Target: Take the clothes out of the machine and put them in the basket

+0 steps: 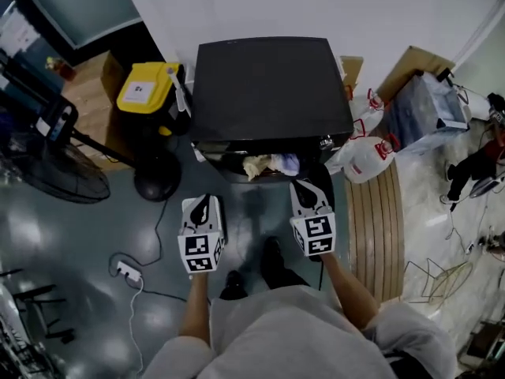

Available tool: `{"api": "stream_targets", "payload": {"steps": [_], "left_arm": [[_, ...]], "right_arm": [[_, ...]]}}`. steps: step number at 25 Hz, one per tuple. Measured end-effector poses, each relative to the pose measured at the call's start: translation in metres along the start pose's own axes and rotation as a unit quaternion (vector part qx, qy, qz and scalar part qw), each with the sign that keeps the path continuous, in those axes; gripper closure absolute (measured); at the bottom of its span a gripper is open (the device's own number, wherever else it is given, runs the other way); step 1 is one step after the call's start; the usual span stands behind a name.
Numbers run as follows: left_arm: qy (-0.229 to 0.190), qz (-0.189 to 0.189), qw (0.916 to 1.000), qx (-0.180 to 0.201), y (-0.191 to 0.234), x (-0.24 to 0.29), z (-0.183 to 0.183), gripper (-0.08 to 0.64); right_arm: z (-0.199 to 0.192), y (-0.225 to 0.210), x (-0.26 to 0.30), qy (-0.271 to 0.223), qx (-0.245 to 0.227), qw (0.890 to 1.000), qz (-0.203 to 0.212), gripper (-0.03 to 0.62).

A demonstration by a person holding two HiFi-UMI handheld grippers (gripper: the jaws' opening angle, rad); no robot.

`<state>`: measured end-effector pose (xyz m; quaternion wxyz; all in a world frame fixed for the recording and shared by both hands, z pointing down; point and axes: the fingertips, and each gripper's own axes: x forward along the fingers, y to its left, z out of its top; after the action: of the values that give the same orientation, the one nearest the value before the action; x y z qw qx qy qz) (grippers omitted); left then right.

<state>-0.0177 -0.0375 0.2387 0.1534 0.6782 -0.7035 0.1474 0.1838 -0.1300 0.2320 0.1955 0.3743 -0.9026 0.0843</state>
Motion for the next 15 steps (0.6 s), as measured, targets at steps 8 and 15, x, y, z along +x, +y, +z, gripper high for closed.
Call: {"api": "stream_targets", "payload": {"steps": [8,15], "left_arm": [[0.029,-0.004,0.9995,-0.013,-0.008,0.022,-0.031,0.541],[0.039,-0.033,0.9985,-0.021,0.014,0.057,-0.064,0.541]], "right_arm": [[-0.034,-0.007,0.037,0.031,0.008,0.999,0.015,0.569],[-0.059,0.0,0.067,0.044,0.014,0.999,-0.009,0.569]]}}
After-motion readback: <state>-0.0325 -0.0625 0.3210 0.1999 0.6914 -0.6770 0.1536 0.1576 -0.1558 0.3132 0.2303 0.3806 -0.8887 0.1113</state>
